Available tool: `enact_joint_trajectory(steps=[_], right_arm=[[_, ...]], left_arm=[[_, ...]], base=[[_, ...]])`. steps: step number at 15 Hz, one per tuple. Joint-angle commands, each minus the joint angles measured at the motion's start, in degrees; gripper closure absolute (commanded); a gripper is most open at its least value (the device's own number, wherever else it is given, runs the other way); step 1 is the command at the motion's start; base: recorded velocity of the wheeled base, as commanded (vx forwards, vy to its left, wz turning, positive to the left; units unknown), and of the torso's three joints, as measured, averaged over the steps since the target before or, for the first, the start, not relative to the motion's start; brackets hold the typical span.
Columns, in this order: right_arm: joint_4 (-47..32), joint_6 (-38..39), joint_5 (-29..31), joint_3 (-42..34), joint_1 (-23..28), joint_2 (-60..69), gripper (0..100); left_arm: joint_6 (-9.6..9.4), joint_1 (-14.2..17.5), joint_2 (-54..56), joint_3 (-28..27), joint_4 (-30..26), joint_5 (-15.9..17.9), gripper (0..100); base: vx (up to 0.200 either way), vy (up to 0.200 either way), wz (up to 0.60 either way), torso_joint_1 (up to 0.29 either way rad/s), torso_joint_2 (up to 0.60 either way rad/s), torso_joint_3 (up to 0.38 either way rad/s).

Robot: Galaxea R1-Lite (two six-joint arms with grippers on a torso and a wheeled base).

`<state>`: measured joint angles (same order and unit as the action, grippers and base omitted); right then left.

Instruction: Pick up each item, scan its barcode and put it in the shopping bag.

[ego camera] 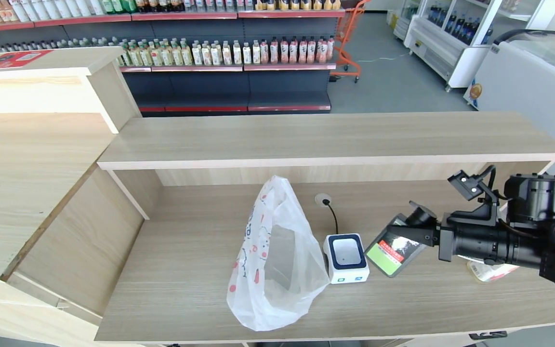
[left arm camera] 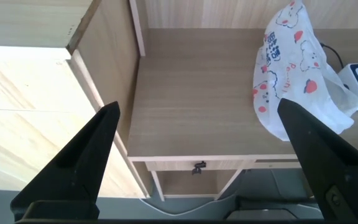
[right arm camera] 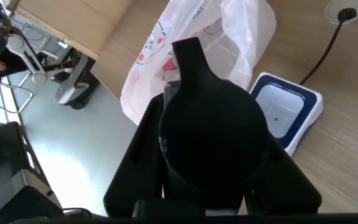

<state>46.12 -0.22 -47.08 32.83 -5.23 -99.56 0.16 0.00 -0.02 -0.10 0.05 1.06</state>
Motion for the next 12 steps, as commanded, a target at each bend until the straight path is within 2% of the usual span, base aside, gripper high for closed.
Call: enact_joint_trajectory(steps=[1,3,6,10,12], right_arm=[[0.03,-0.04,0.5,-0.75,-0.66,-0.81,100],[0.29,-0.31,2.26,-1.1,-1.89,-2.39,100],[2.22,-1.89,8.94,0.92,-6.28,-8.72,100],[5.04,-15.07,9.46,7.51,-8.83,-19.36,100],[5.21,-16.92,9.46,12.96,-11.47,-24.54,100]], left_arm=[[0.02,0.0,0.02,0.01,0.04,-0.01,0],[0.02,0.0,0.02,0.01,0.04,-0.01,0],[0.02,0.0,0.02,0.01,0.04,-0.01,0],[0.02,0.0,0.02,0.01,0.04,-0.01,0],[0.02,0.0,0.02,0.01,0.04,-0.01,0]], base=[[0.0,0.0,0.0,0.0,0.0,0.0],[0.0,0.0,0.0,0.0,0.0,0.0],[0.0,0.0,0.0,0.0,0.0,0.0],[0.0,0.0,0.0,0.0,0.0,0.0],[0.0,0.0,0.0,0.0,0.0,0.0]])
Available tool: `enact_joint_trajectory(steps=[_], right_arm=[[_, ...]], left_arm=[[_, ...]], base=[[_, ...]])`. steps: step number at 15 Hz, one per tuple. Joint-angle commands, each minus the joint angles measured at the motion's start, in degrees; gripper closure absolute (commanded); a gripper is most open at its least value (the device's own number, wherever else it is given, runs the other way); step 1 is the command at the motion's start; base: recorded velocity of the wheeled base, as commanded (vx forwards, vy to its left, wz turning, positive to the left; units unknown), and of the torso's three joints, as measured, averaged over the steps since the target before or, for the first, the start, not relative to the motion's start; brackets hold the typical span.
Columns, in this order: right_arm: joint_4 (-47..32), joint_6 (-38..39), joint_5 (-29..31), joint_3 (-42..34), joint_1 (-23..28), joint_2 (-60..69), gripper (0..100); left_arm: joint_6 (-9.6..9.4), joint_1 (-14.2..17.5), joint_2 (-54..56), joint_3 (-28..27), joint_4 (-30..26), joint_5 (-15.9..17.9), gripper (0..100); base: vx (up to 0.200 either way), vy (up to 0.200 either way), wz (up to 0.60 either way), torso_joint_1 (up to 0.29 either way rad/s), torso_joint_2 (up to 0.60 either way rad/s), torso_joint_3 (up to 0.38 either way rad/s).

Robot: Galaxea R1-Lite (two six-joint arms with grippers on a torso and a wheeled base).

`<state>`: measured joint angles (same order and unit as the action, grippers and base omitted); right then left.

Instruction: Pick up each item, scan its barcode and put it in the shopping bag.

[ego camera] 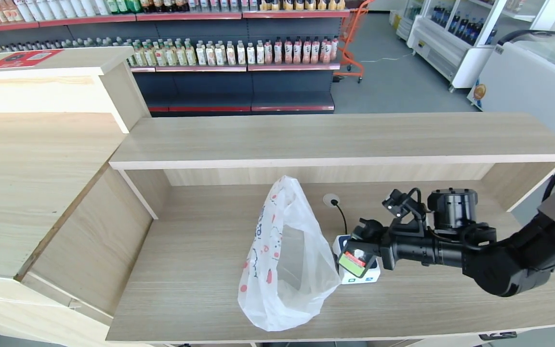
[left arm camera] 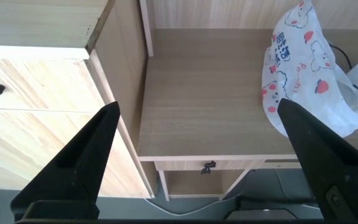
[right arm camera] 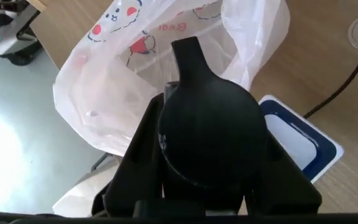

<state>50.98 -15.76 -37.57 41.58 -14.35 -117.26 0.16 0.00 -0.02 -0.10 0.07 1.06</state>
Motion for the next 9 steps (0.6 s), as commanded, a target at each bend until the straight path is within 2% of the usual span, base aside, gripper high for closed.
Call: enact_joint_trajectory(steps=[1,5,9], right_arm=[[0.52,-1.55,0.13,7.2,-4.28,-9.21,100],[4.3,-4.89,0.22,15.63,-9.91,-17.04,100],[5.36,-15.09,0.22,18.01,-11.14,-21.96,100]], left_arm=[[0.02,0.0,0.02,0.01,0.01,-0.01,0],[0.02,0.0,0.02,0.01,0.01,-0.01,0],[0.02,0.0,0.02,0.01,0.01,-0.01,0]], base=[[0.0,0.0,0.0,0.0,0.0,0.0],[0.0,0.0,0.0,0.0,0.0,0.0],[0.0,0.0,0.0,0.0,0.0,0.0]])
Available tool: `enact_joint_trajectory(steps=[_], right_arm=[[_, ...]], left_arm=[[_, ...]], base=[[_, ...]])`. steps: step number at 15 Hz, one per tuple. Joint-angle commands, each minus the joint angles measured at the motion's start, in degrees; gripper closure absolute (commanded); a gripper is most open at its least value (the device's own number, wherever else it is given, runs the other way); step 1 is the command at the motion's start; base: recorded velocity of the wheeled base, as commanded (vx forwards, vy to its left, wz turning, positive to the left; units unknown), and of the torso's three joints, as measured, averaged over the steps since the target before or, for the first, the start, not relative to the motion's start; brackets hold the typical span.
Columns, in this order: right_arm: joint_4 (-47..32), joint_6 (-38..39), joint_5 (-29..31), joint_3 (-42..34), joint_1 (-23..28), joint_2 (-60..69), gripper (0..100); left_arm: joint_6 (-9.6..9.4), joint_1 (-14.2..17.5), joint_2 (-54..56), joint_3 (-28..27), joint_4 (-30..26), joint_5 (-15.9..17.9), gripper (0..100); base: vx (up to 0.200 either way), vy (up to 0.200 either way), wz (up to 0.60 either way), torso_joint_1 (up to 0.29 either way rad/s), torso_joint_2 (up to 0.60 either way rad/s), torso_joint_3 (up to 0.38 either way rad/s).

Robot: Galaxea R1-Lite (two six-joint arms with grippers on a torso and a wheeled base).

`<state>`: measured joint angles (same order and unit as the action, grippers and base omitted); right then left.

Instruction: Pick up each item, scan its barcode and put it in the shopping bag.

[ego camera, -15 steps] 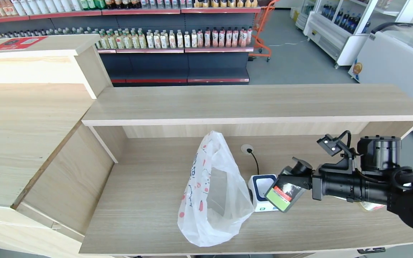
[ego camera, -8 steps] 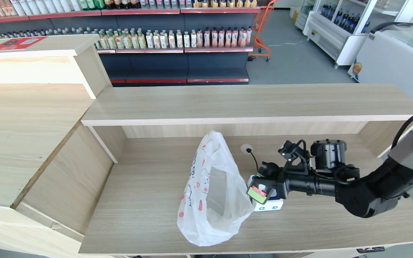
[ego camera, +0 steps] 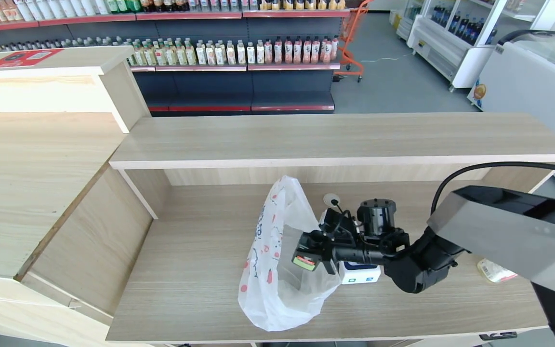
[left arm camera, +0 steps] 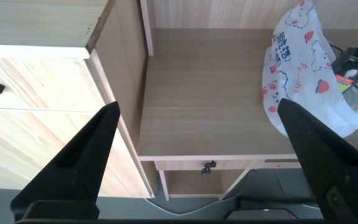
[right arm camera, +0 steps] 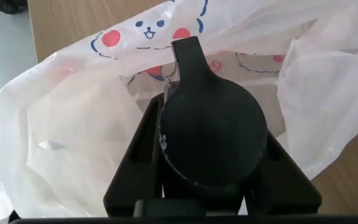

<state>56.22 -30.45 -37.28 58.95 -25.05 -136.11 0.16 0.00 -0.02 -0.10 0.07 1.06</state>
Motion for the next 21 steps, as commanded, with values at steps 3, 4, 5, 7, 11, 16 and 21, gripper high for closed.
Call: enact_joint_trajectory(steps=[3,4,5,7,11,16,21], right_arm=[[2.66,-3.39,-0.07,1.16,-0.44,-5.57,100],[4.07,-3.47,-0.07,1.16,-0.44,-6.19,100],[5.12,-3.47,-0.07,1.25,-0.7,-6.89,100],[7.5,-3.56,-0.07,1.34,-1.32,-8.12,100],[8.46,-3.65,0.01,4.24,-2.9,-10.32,100],[8.2,-1.63,1.42,5.03,-3.25,-9.97,0],[7.23,19.47,1.68,1.34,-0.96,0.49,0]], left_arm=[[0.02,0.0,0.02,0.01,0.01,-0.01,0],[0.02,0.0,0.02,0.01,0.01,-0.01,0],[0.02,0.0,0.02,0.01,0.01,-0.01,0],[0.02,0.0,0.02,0.01,0.01,-0.01,0],[0.02,0.0,0.02,0.01,0.01,-0.01,0],[0.02,0.0,0.02,0.01,0.01,-0.01,0],[0.02,0.0,0.02,0.01,0.01,-0.01,0]], base=[[0.0,0.0,0.0,0.0,0.0,0.0],[0.0,0.0,0.0,0.0,0.0,0.0],[0.0,0.0,0.0,0.0,0.0,0.0],[0.0,0.0,0.0,0.0,0.0,0.0],[0.0,0.0,0.0,0.0,0.0,0.0],[0.0,0.0,0.0,0.0,0.0,0.0],[0.0,0.0,0.0,0.0,0.0,0.0]])
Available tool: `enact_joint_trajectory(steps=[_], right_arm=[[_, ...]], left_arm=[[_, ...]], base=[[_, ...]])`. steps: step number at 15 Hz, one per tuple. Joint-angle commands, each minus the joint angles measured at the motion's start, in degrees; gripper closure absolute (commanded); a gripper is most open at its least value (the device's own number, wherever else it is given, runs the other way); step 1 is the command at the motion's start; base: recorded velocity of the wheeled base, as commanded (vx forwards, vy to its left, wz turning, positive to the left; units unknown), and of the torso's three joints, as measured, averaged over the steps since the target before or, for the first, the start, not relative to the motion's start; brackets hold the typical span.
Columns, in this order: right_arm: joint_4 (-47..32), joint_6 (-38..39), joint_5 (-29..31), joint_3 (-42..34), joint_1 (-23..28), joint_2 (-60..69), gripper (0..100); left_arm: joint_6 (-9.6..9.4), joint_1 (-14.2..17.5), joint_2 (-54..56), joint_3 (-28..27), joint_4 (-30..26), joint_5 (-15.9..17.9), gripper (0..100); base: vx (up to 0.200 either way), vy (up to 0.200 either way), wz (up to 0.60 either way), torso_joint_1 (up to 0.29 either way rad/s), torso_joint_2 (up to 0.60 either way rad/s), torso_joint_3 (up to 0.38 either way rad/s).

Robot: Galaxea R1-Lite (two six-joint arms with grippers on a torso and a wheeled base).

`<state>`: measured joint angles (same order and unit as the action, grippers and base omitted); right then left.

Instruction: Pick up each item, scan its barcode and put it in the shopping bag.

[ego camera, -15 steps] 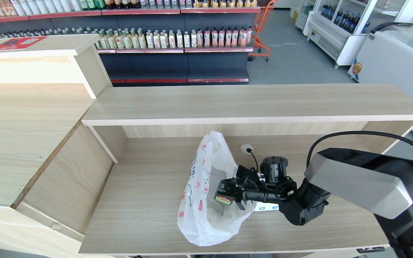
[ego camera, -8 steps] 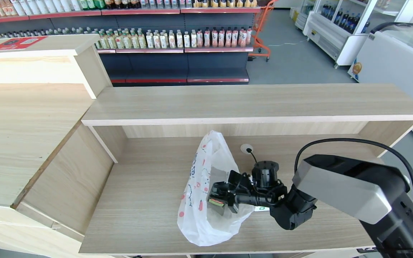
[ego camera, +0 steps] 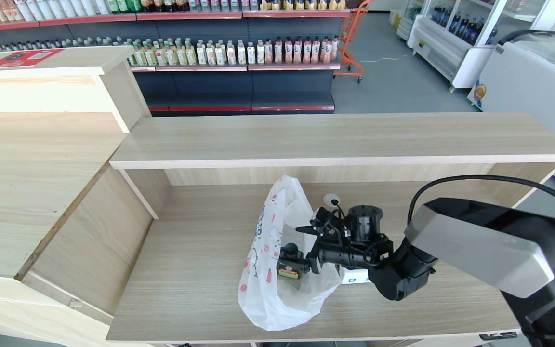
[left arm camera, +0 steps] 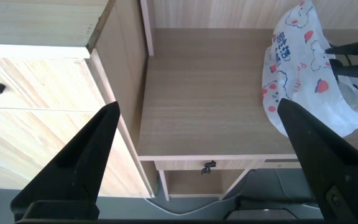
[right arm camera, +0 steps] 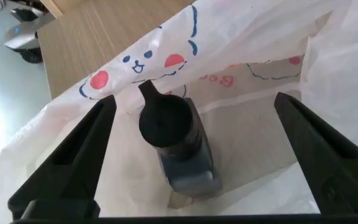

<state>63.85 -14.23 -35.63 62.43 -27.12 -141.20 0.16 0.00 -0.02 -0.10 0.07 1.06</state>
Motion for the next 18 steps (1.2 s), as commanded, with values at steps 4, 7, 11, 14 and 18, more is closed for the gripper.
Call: enact_joint_trajectory(steps=[4,7,11,14,18], right_arm=[[-10.15,12.29,-0.14,-12.07,7.7,23.34,0],[-18.77,12.91,-0.14,-25.25,13.41,40.57,0],[-19.82,14.67,11.02,-44.76,21.41,63.6,0],[-22.81,16.51,22.8,-56.19,22.82,79.33,0],[-49.44,16.51,31.24,-62.43,25.28,116.59,0]], left_arm=[[0.02,0.0,0.02,0.01,0.01,-0.01,0],[0.02,0.0,0.02,0.01,0.01,-0.01,0],[0.02,0.0,0.02,0.01,0.01,-0.01,0],[0.02,0.0,0.02,0.01,0.01,-0.01,0],[0.02,0.0,0.02,0.01,0.01,-0.01,0]], base=[[0.0,0.0,0.0,0.0,0.0,0.0],[0.0,0.0,0.0,0.0,0.0,0.0],[0.0,0.0,0.0,0.0,0.0,0.0],[0.0,0.0,0.0,0.0,0.0,0.0],[0.0,0.0,0.0,0.0,0.0,0.0]])
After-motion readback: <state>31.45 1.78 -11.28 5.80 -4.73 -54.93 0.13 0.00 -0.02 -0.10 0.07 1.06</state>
